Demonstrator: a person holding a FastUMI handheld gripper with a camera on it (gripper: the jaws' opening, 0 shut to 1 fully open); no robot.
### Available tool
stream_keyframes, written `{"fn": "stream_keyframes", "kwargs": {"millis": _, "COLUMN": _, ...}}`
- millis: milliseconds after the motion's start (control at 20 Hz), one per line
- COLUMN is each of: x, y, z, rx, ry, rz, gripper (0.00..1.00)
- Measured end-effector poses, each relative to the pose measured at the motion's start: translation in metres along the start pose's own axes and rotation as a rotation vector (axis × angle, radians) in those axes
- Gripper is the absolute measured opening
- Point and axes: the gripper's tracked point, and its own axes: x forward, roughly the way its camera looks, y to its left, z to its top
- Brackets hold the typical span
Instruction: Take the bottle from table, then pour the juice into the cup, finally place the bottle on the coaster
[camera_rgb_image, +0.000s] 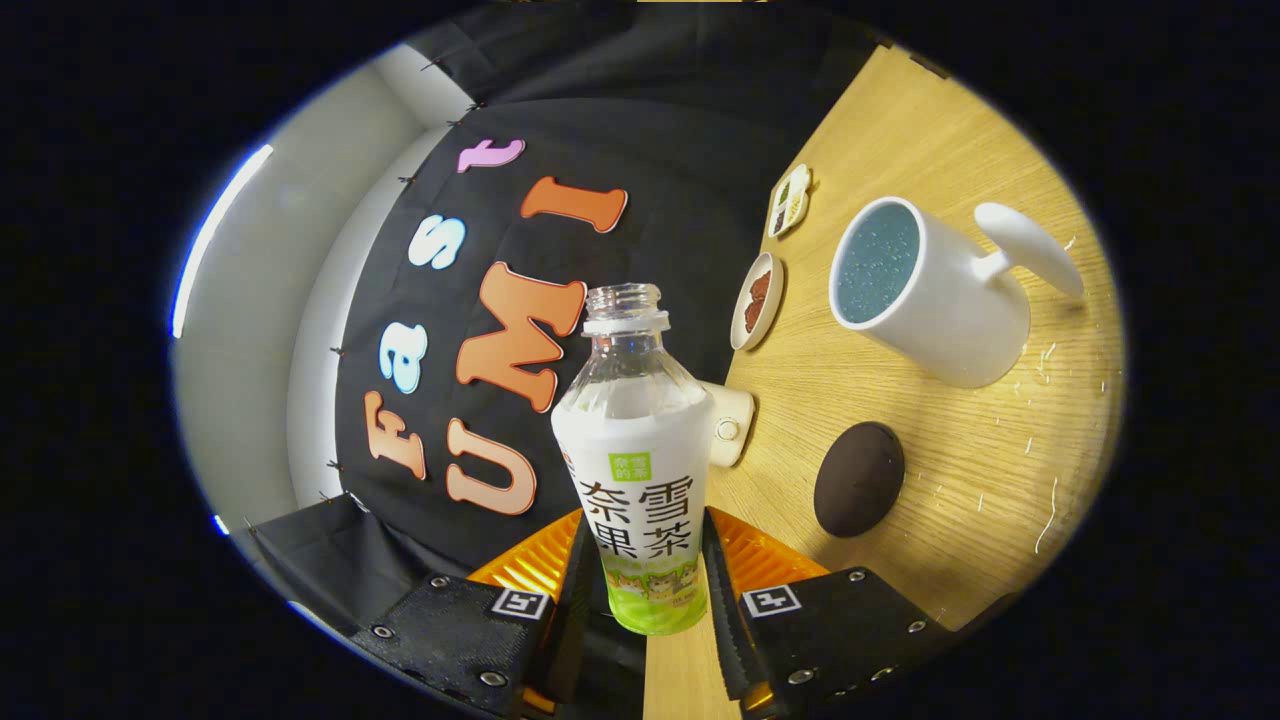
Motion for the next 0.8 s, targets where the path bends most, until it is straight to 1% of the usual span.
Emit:
{"fn": "stream_keyframes", "kwargs": {"millis": 250, "x": 0.006, "y": -0.006, "z": 0.001, "rx": 0.162, "ry": 0.013, "rz": -0.018, "gripper": 0.56}}
{"fn": "stream_keyframes", "kwargs": {"millis": 450, "x": 0.009, "y": -0.01, "z": 0.009, "rx": 0.279, "ry": -0.01, "rz": -0.018, "gripper": 0.56}}
{"fn": "stream_keyframes", "kwargs": {"millis": 600, "x": 0.013, "y": -0.009, "z": 0.015, "rx": 0.35, "ry": -0.026, "rz": -0.012, "gripper": 0.56}}
{"fn": "stream_keyframes", "kwargs": {"millis": 800, "x": 0.014, "y": -0.004, "z": 0.02, "rx": 0.413, "ry": -0.027, "rz": 0.006, "gripper": 0.55}}
